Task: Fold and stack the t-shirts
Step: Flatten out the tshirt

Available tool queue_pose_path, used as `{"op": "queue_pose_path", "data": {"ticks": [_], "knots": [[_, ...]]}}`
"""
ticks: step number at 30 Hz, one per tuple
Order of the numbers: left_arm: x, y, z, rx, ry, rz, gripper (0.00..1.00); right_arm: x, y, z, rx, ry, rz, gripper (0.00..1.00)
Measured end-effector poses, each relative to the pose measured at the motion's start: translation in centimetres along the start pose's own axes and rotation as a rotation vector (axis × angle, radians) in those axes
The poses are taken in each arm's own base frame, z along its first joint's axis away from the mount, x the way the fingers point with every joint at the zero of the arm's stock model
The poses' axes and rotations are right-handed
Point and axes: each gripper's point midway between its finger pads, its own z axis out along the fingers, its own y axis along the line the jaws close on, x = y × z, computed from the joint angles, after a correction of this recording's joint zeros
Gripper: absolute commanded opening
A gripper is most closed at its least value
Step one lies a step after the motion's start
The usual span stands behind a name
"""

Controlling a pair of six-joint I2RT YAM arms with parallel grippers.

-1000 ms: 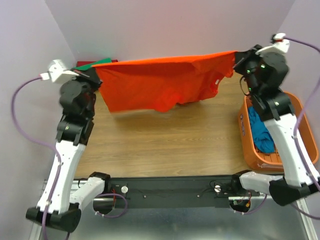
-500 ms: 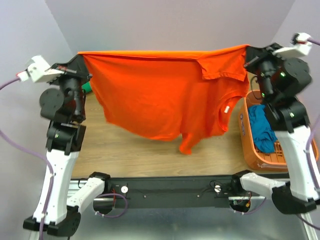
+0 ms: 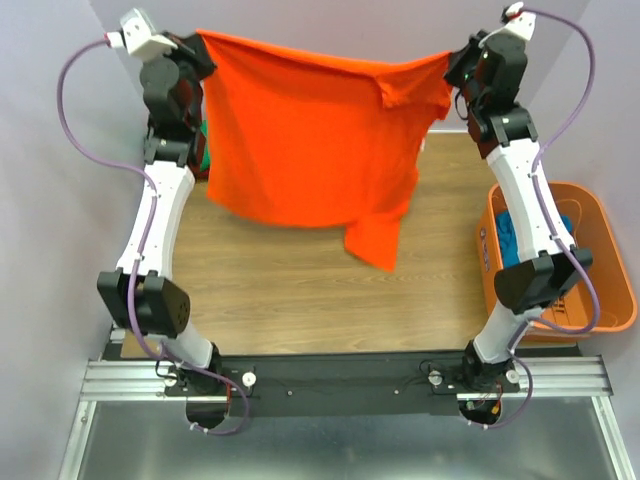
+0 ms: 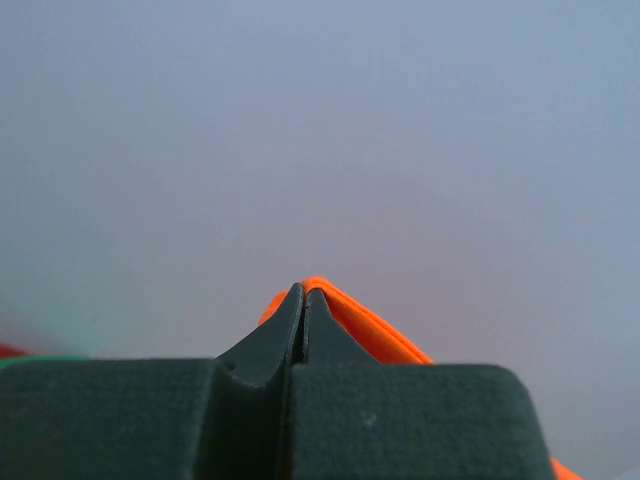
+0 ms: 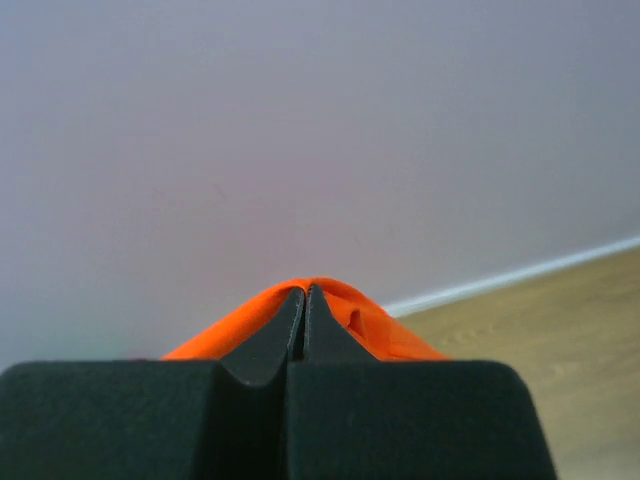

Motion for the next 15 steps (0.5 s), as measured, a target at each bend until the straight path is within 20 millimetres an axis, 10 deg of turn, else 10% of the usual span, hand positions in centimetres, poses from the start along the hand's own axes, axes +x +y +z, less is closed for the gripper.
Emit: {"op": "queue_pose_path", "data": {"ticks": [8,15], "knots": [[-7.3,-2.8,-0.2,0.129,-0.13,-0.006,0.0,-8.6,2.6,-4.3,-0.118,-0.18,0.056,0.01],[-0.6,2.5,-7.0,0.05,0.012,-0.034,0.0,1.1,-2.1,-10.4,-0.082,0.014,0.082,0.14]]}}
